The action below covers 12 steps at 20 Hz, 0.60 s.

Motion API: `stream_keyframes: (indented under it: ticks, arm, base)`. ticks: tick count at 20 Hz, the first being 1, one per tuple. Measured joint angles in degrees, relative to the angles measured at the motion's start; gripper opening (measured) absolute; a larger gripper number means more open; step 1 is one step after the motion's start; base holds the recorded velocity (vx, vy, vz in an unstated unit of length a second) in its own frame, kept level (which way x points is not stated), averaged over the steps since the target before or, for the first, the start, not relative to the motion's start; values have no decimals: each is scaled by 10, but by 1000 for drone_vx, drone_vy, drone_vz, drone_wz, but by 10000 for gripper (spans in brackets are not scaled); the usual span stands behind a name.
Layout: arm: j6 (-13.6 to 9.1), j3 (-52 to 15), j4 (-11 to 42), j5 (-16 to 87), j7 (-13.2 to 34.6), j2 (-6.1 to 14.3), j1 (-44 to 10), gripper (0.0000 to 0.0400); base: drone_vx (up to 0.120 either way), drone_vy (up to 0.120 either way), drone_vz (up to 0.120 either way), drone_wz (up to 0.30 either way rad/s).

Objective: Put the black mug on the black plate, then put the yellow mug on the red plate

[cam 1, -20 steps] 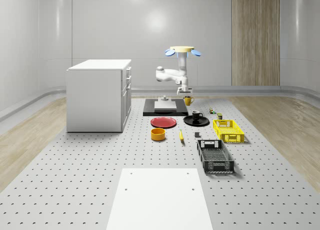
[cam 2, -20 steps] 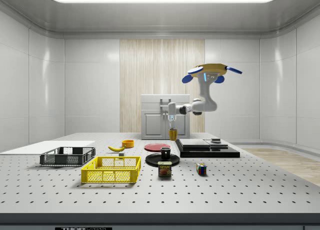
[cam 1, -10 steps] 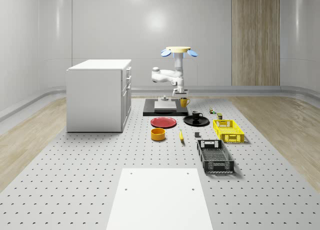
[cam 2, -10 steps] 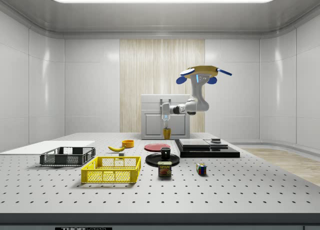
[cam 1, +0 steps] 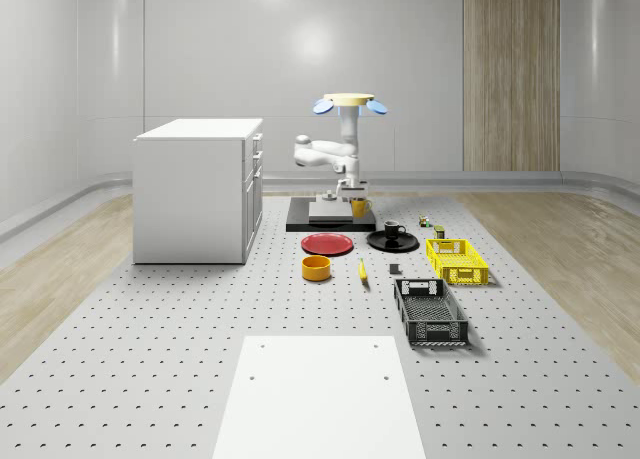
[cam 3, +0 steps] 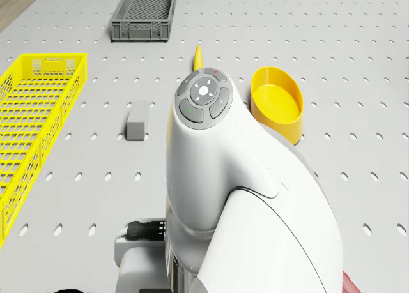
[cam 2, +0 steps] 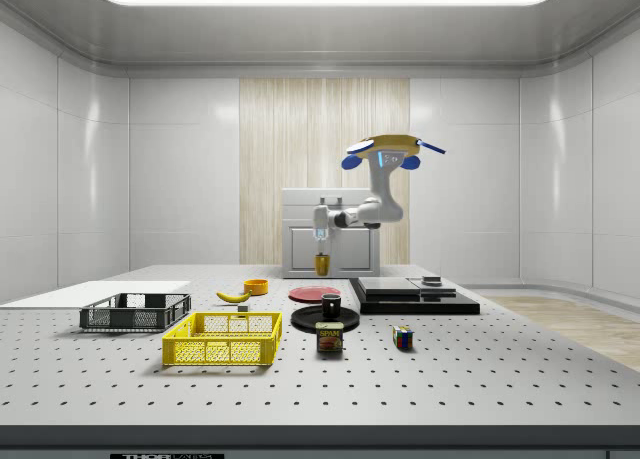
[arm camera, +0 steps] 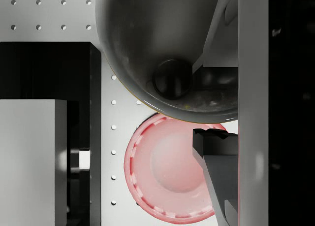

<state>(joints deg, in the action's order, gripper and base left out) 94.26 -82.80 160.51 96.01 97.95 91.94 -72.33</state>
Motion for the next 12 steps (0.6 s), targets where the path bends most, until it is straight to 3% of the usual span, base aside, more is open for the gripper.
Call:
stream_keyframes:
  ticks: [5, 10, 12]
  arm:
    - [0, 0, 0, 0, 0, 0, 0, 110]
    - [0, 0, 0, 0, 0, 0, 0, 110]
    - [0, 0, 0, 0, 0, 0, 0, 110]
  base:
    - [120, -120, 0, 0]
    - [0, -120, 0, 0]
    - [0, -120, -100, 0]
